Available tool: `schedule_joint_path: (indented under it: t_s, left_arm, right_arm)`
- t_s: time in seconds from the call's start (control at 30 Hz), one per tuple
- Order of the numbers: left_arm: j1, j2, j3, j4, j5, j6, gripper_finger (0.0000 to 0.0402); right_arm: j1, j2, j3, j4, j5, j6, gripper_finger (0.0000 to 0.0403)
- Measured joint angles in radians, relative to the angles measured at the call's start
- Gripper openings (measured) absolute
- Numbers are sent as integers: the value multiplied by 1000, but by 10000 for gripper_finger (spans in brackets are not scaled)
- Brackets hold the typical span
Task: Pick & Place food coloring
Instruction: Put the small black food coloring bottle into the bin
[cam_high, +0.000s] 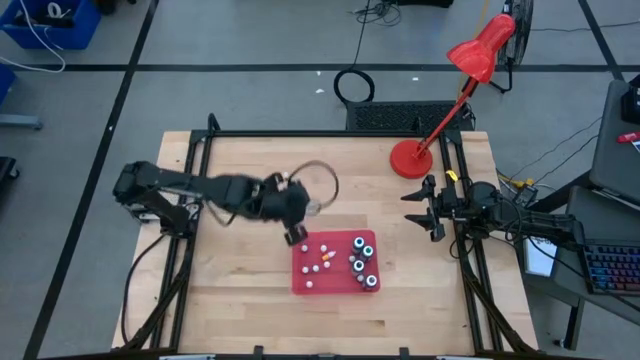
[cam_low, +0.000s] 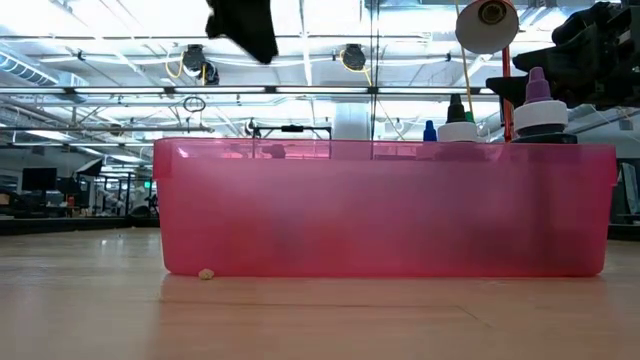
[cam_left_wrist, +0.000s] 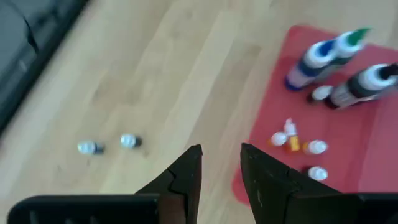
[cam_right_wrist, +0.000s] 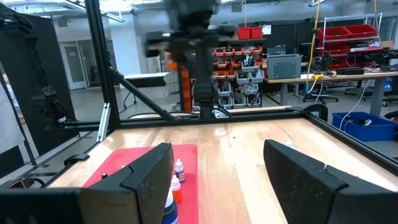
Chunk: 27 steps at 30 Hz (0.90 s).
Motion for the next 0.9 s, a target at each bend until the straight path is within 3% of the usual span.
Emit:
schedule_joint_path:
  t_s: [0.2, 0.43, 0.57, 0.73, 0.9]
  left_arm:
    - [242, 13, 0, -106, 148, -18, 144]
    - [496, 15, -38, -101, 200, -97, 204]
    - [560, 13, -100, -16, 186, -121, 210]
    - [592, 16, -214, 129, 257, -112, 197]
    - [606, 15, -327, 268, 263, -111, 192]
  right_arm:
    - [0, 0, 0, 0, 0, 0, 238]
    - [0, 0, 0, -3, 0, 0, 238]
    - [0, 0, 0, -3, 0, 0, 238]
    - [0, 0, 0, -3, 0, 0, 238]
    - [0, 0, 0, -3, 0, 0, 238]
